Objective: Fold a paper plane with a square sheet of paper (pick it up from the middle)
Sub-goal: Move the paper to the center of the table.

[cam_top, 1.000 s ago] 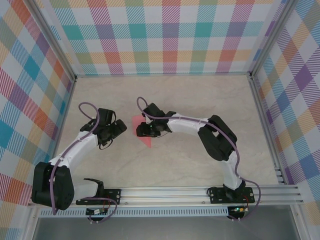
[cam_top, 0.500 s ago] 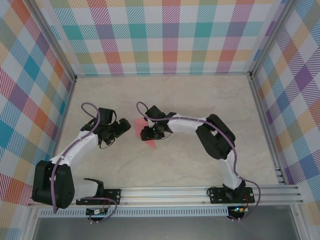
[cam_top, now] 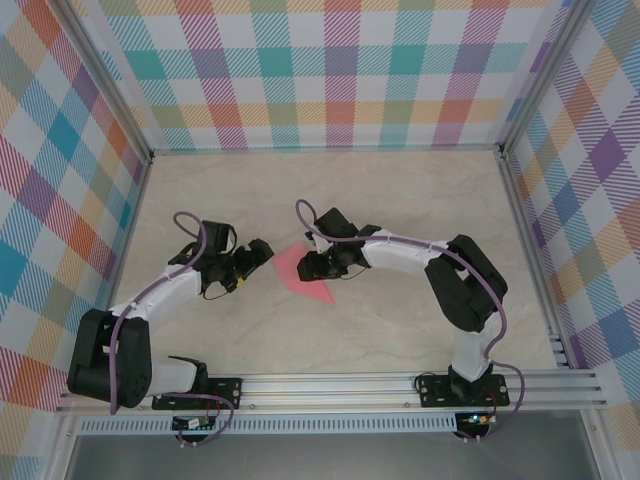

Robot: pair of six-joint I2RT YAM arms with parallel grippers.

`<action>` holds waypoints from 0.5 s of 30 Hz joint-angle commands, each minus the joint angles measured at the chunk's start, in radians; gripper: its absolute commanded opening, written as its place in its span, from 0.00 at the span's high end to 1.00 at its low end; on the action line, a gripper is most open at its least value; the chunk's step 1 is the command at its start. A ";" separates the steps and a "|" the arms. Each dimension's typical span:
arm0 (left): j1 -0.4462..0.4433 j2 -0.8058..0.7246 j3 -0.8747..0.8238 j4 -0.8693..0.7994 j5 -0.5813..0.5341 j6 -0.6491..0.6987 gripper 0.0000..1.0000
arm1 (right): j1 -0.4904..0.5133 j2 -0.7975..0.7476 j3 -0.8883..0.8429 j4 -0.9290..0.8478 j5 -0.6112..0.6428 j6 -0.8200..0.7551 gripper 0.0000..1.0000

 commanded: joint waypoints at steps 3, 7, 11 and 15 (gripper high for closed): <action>-0.022 0.007 -0.047 0.092 0.070 -0.054 0.01 | -0.025 0.041 -0.016 0.070 -0.036 0.104 0.58; -0.038 0.008 -0.057 0.110 0.080 -0.070 0.00 | -0.045 0.056 -0.031 0.083 -0.045 0.115 0.58; -0.060 0.027 -0.071 0.144 0.107 -0.095 0.00 | -0.063 0.071 -0.049 0.096 -0.066 0.119 0.58; -0.081 0.040 -0.100 0.198 0.140 -0.134 0.00 | -0.077 0.089 -0.062 0.109 -0.091 0.119 0.59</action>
